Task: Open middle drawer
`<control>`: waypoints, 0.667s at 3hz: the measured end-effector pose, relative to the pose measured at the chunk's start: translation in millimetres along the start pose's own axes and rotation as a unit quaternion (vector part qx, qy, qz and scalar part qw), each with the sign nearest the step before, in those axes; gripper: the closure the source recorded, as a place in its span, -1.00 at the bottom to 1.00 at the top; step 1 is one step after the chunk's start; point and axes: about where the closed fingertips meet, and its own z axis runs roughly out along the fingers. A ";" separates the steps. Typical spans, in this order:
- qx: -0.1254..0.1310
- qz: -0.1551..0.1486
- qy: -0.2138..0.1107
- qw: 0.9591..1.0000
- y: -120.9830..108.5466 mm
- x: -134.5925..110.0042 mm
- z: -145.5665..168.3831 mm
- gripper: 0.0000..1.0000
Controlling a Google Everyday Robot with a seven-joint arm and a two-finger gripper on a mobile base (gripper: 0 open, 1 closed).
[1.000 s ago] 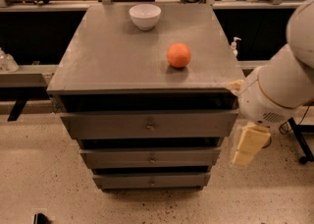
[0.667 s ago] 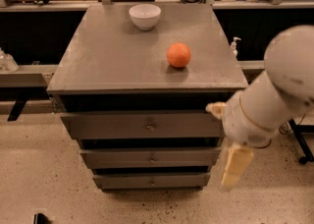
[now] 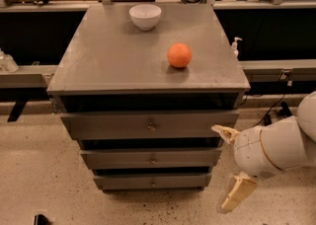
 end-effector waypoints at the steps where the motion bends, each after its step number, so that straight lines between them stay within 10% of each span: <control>1: -0.054 -0.007 0.036 0.998 -0.4 15.4 56.2 -1.00; 2: -0.082 -0.041 0.049 0.995 8.5 47.6 136.8 -1.00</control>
Offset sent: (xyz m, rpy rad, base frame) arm 0.0493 0.0485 -0.2471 -0.1486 0.0606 0.2056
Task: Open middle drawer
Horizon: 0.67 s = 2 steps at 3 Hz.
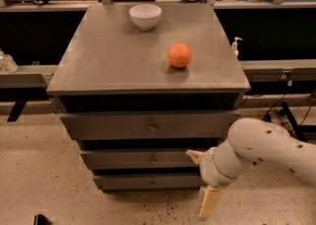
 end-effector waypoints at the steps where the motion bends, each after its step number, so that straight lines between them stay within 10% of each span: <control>1: 0.021 -0.003 -0.002 1.000 -12.7 3.2 9.0 -1.00; 2: 0.020 -0.003 -0.002 1.000 -12.1 2.8 8.5 -1.00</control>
Offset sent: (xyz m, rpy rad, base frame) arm 0.0140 0.0013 -0.0111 0.0123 -0.0386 -0.0247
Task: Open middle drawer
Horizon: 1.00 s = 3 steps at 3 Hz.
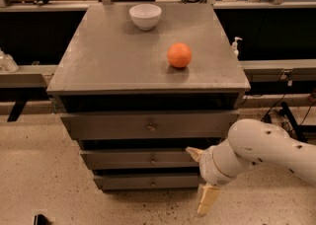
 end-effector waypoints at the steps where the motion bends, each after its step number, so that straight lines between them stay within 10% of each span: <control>1: 0.012 -0.006 -0.017 1.000 -16.1 9.4 29.7 -1.00; 3: 0.024 -0.019 -0.030 0.999 -62.4 55.1 138.9 -1.00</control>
Offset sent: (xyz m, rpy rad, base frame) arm 0.0949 0.0210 -0.1640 0.0942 -0.0665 0.0437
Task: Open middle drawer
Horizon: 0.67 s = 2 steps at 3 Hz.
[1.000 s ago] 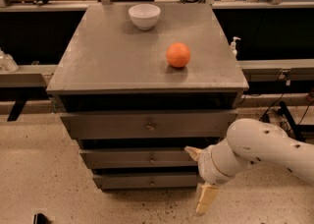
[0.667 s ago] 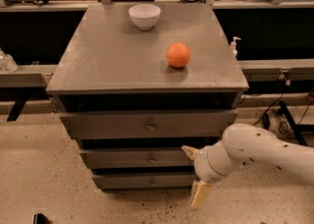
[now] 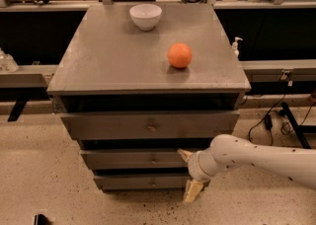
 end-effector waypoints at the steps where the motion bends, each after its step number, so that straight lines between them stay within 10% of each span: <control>1: 0.008 0.002 0.005 1.000 -9.2 11.6 17.3 -1.00; 2: 0.022 0.014 0.012 1.000 -33.0 21.1 26.1 -1.00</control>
Offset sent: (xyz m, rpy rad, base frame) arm 0.0750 -0.0117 -0.0328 -0.0270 -0.0522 -0.1024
